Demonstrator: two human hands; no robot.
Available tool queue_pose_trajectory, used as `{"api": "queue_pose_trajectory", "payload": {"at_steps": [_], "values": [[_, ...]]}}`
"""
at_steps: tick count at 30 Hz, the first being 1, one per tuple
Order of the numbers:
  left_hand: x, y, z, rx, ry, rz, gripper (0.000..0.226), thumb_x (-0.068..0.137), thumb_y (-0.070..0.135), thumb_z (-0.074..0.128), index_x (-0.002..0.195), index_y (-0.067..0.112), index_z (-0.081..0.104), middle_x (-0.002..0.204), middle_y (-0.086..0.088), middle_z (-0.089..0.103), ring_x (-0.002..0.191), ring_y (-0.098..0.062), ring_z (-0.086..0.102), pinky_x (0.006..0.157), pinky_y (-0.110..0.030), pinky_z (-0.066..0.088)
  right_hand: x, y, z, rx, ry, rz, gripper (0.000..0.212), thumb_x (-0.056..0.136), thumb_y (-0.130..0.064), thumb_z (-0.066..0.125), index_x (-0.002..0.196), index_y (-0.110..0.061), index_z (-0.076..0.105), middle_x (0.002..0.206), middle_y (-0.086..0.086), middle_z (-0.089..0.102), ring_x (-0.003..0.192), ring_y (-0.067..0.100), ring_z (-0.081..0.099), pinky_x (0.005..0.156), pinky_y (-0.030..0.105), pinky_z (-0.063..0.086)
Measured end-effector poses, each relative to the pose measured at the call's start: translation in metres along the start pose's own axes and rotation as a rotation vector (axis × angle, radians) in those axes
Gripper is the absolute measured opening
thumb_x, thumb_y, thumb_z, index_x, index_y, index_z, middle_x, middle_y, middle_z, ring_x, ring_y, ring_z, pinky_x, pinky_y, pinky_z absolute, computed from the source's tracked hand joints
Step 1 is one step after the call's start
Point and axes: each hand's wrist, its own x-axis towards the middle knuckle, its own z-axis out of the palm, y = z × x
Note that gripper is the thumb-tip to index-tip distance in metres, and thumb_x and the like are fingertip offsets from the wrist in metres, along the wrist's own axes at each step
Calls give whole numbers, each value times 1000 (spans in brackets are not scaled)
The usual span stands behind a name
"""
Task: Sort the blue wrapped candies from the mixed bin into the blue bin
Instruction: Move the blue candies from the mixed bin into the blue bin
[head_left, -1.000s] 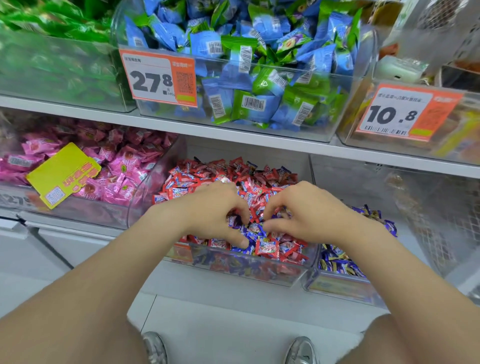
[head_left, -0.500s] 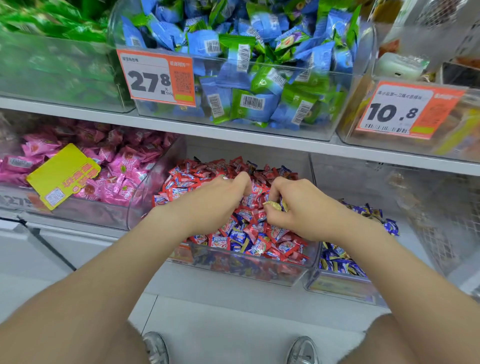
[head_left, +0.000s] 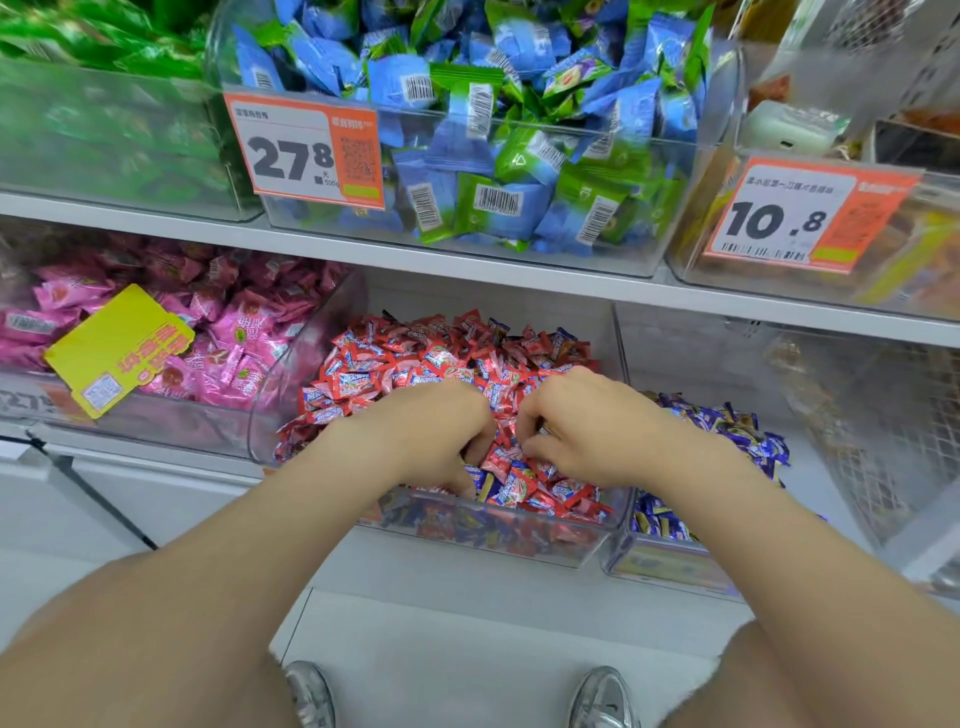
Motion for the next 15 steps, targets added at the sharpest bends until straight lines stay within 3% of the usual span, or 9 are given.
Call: {"api": "queue_pose_trajectory", "payload": {"at_steps": [2,4,6,9,12,15], "values": [[-1,2,-1,-43,24,-17,27,74,34,81,80,26,56,85,6,55,77,-20,57,65,-43,54,1,-2,1,-89,-31,-11,6,89,-32,71,91,-31,78,88,-12,72,95,18,66,69,34,51],[-4,4,-6,-98,79,-19,26,77,24,70,80,24,44,76,4,50,69,-20,49,55,-37,41,3,-3,3,-128,-78,-9,21,86,-43,78,104,-33,77,99,-9,71,100,20,66,70,31,44],[-6,3,-10,-142,104,-43,18,84,17,61,92,24,46,72,4,52,66,-17,48,55,-35,37,5,-5,5,-130,-115,-16,33,85,-48,81,113,-33,76,104,-9,71,104,20,65,75,33,45],[-8,0,-8,-148,101,-48,11,100,24,47,105,29,55,73,5,59,68,-18,57,62,-39,49,8,-7,5,-33,-140,-20,20,81,-42,86,96,-32,79,78,-17,64,82,10,63,84,38,55],[-8,-3,-4,-124,32,-24,17,99,39,58,90,27,67,81,8,68,79,-16,63,73,-43,56,7,0,1,96,-109,-6,20,80,-44,87,75,-28,75,71,-15,69,75,-1,60,82,36,56],[-10,-2,-2,-78,-32,-19,24,84,48,78,89,25,74,85,9,67,80,-16,62,69,-34,54,-3,10,-11,181,-12,13,29,91,-50,77,76,-28,66,79,-14,68,78,-1,61,72,23,43]]}}
